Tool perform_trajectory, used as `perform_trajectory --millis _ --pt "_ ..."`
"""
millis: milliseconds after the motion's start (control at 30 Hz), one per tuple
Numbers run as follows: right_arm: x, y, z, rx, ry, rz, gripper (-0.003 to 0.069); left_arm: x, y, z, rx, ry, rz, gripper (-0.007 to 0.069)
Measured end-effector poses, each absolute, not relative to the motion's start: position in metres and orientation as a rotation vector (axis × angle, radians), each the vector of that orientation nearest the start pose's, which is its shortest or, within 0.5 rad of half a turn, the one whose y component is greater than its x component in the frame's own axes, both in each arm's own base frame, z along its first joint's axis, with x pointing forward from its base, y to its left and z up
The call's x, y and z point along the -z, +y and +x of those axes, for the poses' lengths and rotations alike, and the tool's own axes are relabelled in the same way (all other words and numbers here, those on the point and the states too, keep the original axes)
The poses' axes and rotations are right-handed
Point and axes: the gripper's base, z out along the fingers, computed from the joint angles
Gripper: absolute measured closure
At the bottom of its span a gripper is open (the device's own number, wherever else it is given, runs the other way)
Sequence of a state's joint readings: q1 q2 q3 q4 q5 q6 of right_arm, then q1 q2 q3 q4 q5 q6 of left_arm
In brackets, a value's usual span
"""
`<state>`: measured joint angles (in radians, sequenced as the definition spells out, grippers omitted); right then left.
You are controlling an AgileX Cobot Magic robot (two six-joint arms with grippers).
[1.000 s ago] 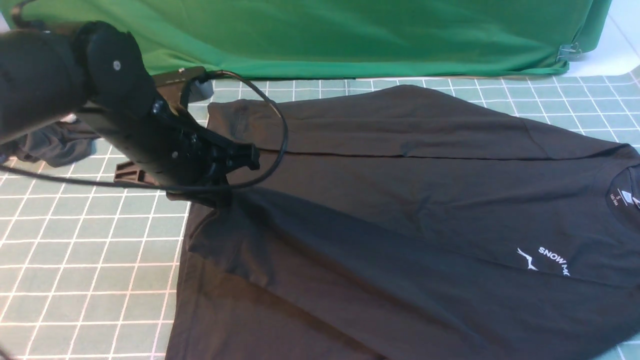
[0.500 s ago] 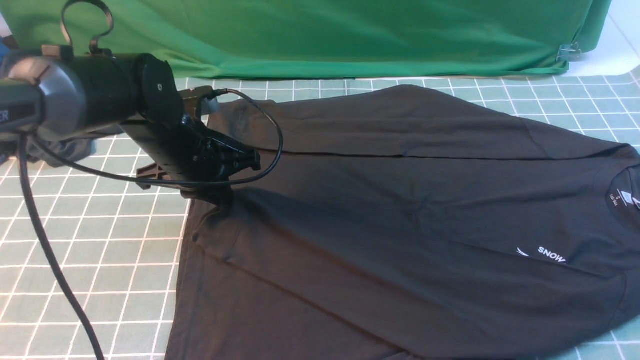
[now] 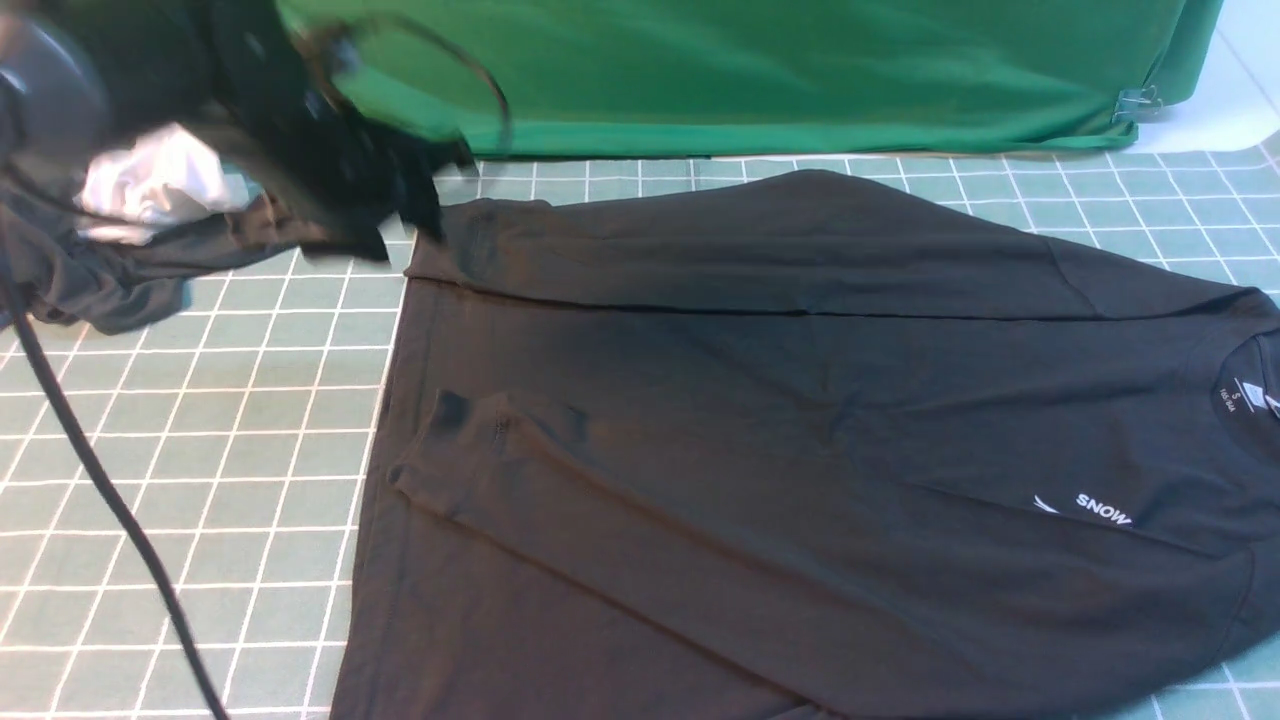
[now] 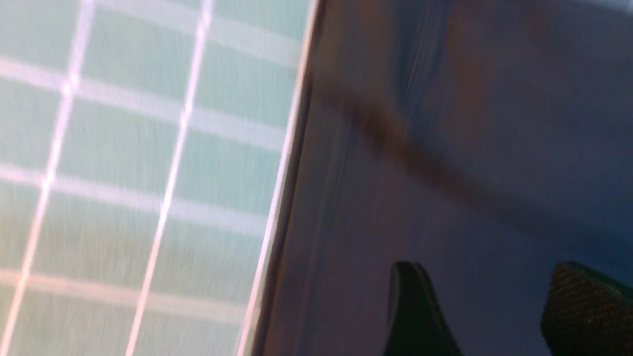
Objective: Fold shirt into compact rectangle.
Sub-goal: 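Grab the top left corner of the dark shirt with the left gripper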
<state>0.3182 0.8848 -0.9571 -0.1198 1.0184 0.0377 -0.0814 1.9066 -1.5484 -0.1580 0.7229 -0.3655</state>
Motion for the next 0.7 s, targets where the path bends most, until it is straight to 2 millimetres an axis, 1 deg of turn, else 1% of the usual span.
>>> perform_trajectory --millis 33,100,133,200,233,267,400,467,567,700 --pt "-0.359 0.04 0.15 -0.012 2.387 -0.366 0.0513 -0.258 -0.039 0.43 0.365 2.525 -0.512 0.0281" --pt "-0.36 0.04 0.15 -0.016 2.379 -0.36 0.0513 -0.256 -0.032 0.437 0.388 2.511 -0.559 0.0281" --pt "-0.36 0.04 0.151 -0.019 2.374 -0.356 0.0513 -0.246 -0.026 0.445 0.411 2.52 -0.608 0.0283" --pt "-0.361 0.04 0.151 -0.023 2.369 -0.347 0.0513 -0.227 -0.022 0.452 0.441 2.547 -0.664 0.0286" --pt "-0.361 0.04 0.151 -0.023 2.369 -0.347 0.0513 -0.225 -0.022 0.453 0.443 2.549 -0.669 0.0286" --pt "-0.361 0.04 0.151 -0.024 2.367 -0.346 0.0513 -0.206 -0.023 0.458 0.465 2.582 -0.705 0.0287" --pt "-0.361 0.04 0.151 -0.029 2.366 -0.336 0.0513 -0.177 -0.029 0.465 0.564 2.609 -0.786 0.0287" --pt "-0.361 0.04 0.151 -0.034 2.368 -0.323 0.0513 -0.169 -0.031 0.468 0.61 2.597 -0.826 0.0287" --pt "-0.361 0.04 0.151 -0.046 2.372 -0.295 0.0512 -0.163 -0.033 0.473 0.678 2.545 -0.895 0.0287" --pt "-0.361 0.04 0.151 -0.061 2.376 -0.255 0.0508 -0.152 -0.033 0.479 0.696 2.499 -0.94 0.0287"
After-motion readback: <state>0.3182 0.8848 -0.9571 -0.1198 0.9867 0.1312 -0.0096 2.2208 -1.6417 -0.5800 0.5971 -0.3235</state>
